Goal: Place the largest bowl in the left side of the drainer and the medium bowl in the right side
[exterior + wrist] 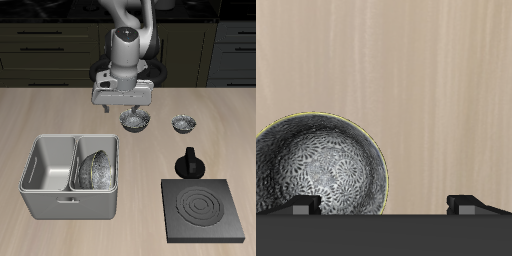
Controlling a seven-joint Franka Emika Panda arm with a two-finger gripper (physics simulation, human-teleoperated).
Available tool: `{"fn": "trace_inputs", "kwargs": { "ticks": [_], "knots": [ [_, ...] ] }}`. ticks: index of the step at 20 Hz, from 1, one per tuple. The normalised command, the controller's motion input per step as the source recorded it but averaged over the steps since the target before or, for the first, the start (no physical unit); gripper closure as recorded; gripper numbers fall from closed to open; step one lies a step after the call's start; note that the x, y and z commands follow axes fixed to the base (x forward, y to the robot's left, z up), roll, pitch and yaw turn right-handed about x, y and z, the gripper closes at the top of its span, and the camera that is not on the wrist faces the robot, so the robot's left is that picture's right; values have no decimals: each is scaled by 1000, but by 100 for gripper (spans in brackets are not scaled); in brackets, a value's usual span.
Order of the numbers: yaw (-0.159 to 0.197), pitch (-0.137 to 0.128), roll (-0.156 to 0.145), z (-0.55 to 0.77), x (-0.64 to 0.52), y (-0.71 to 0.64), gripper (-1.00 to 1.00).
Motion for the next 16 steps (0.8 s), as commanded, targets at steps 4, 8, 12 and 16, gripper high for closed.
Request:
{"fn": "trace_inputs", "kwargs": {
  "ticks": [4,8,12,16],
  "knots": [
    [1,71,21,-453,-19,-92,100],
    [-36,74,1,-242,34,-115,100],
    [-33,10,18,32,-38,-41,100],
    [42,-35,37,137,-119,54,100]
  ]
}}
